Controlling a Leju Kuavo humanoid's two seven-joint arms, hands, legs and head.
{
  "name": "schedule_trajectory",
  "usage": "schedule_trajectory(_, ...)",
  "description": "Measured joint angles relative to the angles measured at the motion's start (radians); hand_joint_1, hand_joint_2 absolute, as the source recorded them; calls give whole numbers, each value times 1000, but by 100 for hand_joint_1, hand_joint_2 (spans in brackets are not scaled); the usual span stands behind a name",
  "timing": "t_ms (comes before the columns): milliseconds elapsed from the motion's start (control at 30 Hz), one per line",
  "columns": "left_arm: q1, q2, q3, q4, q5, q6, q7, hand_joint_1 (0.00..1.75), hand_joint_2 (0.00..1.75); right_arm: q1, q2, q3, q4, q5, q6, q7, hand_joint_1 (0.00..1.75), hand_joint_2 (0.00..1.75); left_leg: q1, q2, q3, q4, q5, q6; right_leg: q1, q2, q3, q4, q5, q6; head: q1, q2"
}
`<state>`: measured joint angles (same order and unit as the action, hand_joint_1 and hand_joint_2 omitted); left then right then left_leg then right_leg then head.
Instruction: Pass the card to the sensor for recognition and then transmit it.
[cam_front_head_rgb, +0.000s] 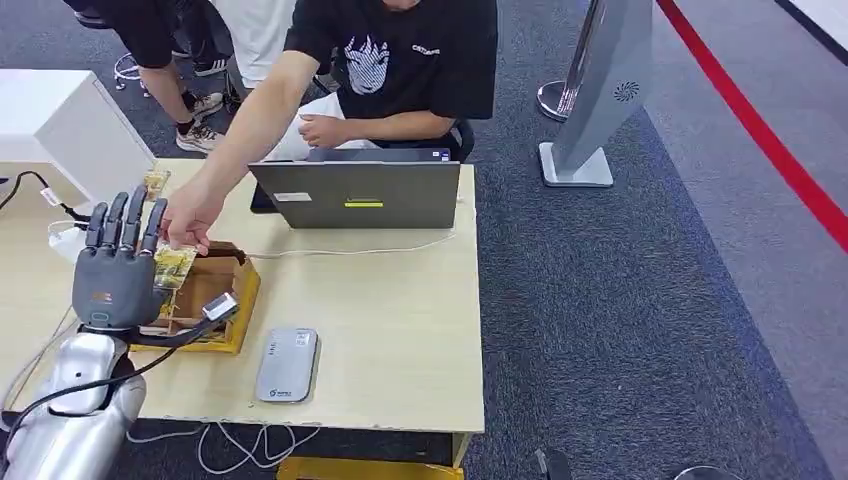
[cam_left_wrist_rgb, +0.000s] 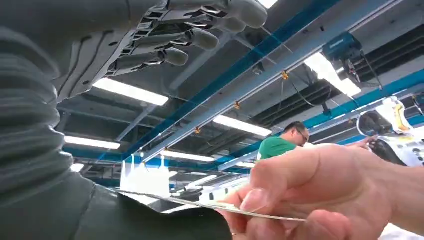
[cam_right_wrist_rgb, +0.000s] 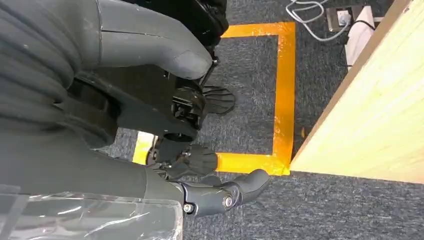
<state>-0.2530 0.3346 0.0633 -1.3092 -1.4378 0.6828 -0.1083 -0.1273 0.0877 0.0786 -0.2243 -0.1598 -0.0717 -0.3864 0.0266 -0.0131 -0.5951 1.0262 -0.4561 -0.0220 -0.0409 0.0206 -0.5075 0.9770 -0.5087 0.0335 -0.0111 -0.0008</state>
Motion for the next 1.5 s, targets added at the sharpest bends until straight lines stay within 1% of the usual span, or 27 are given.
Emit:
schedule_trajectory(567, -11, 0, -10, 22, 0, 0, 0, 0, 175, 0, 0, 0, 0, 0, 0, 0, 0, 175, 0, 0, 0, 0, 0, 0, 0, 0, 0, 0, 0, 0, 0, 0)
schedule_trajectory(600, -12, -1, -10, 22, 0, 0, -3, 175, 175, 0, 0, 0, 0, 2, -2, 0, 0, 175, 0, 0, 0, 0, 0, 0, 0, 0, 0, 0, 0, 0, 0, 0)
schedule_trajectory(833, -15, -7, -20, 22, 18, 0, -25, 175, 175, 0, 0, -2, 0, 13, -2, -1, 0, 175, 0, 0, 0, 0, 0, 0, 0, 0, 0, 0, 0, 0, 0, 0)
schedule_trajectory(1167, -14, -25, -32, 18, 33, 2, -37, 175, 175, 0, 0, -8, 0, 29, -13, -3, 0, 175, 0, 0, 0, 0, 0, 0, 0, 0, 0, 0, 0, 0, 0, 0)
schedule_trajectory(1333, -14, -27, -32, 18, 43, 5, -48, 175, 175, 1, 0, -11, 0, 37, -17, -3, 0, 175, 0, 1, 0, 0, 0, 0, 0, 1, 0, 0, 0, 0, 0, 0)
schedule_trajectory(1367, -14, -27, -32, 18, 50, 5, -50, 175, 175, 1, 0, -11, 0, 38, -17, -3, 0, 175, 0, 1, 0, 0, 0, 0, 0, 1, 0, 0, 0, 0, 0, 0)
schedule_trajectory(1433, -14, -31, -32, 18, 86, 5, -74, 175, 175, 1, 0, -14, 0, 39, -18, -3, 0, 175, 0, 1, 0, 0, 0, 0, 0, 1, 0, 0, 0, 0, 0, 0)
schedule_trajectory(1500, -11, -50, -34, 18, 168, 4, -113, 175, 175, 1, 0, -19, 0, 42, -20, -5, 0, 175, 0, 0, 0, 0, 0, 0, 0, 0, 0, 0, 0, 0, 0, 0)
